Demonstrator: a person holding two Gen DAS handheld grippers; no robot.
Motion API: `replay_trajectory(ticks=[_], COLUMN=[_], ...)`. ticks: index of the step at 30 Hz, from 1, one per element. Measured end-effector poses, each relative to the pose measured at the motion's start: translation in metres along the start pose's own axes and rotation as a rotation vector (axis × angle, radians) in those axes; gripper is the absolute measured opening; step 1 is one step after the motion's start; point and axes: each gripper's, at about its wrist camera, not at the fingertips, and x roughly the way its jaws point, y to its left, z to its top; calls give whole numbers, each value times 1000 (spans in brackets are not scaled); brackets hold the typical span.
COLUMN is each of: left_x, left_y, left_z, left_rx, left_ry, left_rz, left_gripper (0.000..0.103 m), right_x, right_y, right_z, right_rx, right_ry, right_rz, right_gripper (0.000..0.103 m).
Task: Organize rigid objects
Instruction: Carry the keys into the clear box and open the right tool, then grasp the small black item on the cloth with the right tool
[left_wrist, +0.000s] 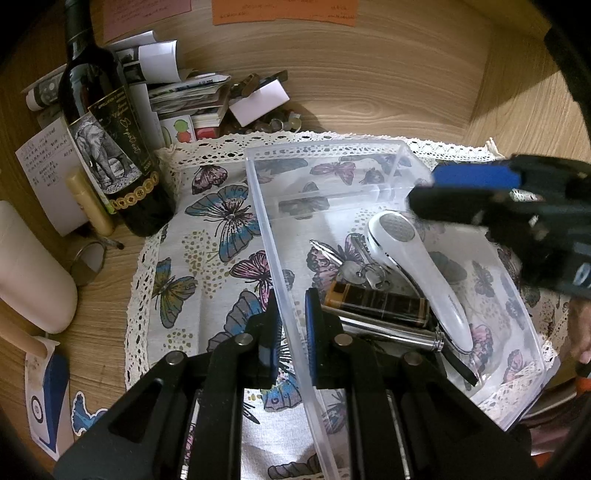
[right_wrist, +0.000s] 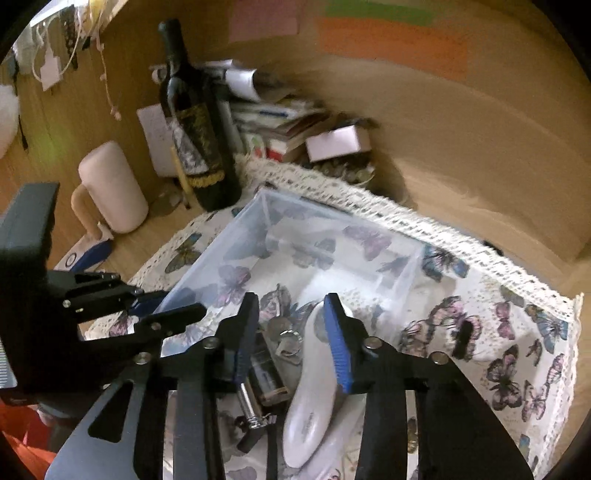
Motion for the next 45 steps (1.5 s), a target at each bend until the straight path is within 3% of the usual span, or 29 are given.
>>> replay_trajectory(ticks=[3,10,18,23,28,30,32,34,45], left_x=[0,1,0,1,1,1,1,1,2], left_y=[1,1,1,2,3,3,3,3,3], left_z=[0,0,-1,-1,-1,-1,-1,-1,-1], left_rx=[1,3,3,5,8,9,9,9,10], left_ry=[0,1,4,5,8,9,9,9,12], left_rz=[0,5,9,11,13,13,14,15,19], left_gripper=[11,11,11,11,11,11,11,11,11], right_x=[-12,-35,-14,14,46,57,66,64,40], right_y=[-9,-49,-107,-130,-141,-142,-144,-144,-138], right_z=[2,0,-19,-32,-43,-48,-51,-51,-42], right_rx=[34,113,231,275,282,270,266,258,251], right_ry=[-42,-121,-48,36,138,171,207,194,148], right_rz=[-21,-144,-238,-246,-213,-215,-215,-217,-202], right_gripper=[52,58,58,57,44,31,26,15,14])
